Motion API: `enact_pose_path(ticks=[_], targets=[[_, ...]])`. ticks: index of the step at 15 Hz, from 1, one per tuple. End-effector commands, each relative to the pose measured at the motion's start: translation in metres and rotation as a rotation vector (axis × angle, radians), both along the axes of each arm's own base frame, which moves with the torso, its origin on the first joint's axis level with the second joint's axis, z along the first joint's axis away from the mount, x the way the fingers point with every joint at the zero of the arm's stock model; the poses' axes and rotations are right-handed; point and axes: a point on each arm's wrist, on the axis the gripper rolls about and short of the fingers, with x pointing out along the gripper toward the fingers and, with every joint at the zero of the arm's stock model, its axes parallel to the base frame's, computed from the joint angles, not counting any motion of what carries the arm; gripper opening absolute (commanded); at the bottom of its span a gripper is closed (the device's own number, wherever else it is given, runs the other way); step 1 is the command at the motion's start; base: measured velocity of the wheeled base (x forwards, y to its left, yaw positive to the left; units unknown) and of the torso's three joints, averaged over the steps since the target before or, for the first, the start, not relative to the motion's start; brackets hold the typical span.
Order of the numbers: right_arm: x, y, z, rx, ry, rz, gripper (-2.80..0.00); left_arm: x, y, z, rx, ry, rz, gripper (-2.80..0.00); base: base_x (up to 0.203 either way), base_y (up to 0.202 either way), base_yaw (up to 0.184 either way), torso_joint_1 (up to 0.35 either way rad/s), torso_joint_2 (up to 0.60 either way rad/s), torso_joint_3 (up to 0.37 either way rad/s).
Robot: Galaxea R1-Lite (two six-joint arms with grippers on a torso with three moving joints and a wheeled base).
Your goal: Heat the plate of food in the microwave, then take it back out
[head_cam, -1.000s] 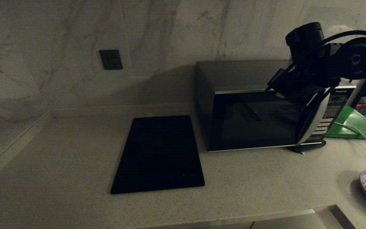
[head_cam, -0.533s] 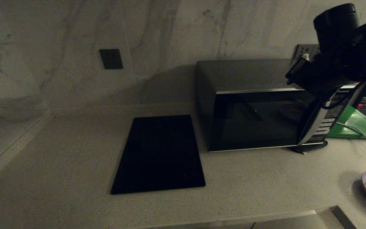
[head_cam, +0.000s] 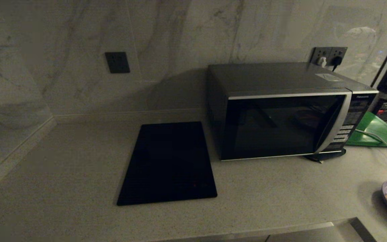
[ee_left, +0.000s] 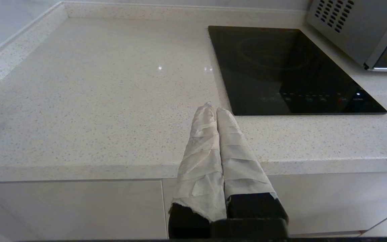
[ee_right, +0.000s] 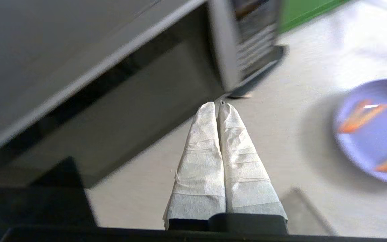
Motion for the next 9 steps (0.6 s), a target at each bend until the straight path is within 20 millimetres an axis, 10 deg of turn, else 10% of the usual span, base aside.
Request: enact_pose_path(ticks=[1, 9], targets=[[-0.038, -0.01, 0.008, -0.018, -0.038, -0.01, -2.8, 0.0, 0.0, 0.0, -0.001, -0.001, 0.001, -2.8, 0.0, 0.0, 0.0, 0.0, 0.0, 0.0], [-0.089, -0.027, 0.008, -0.084, -0.066, -0.055, -2.8, 0.0, 0.0, 0.0, -0.001, -0.001, 0.001, -2.8, 0.0, 0.0, 0.0, -0.015, 0.03, 0.016]])
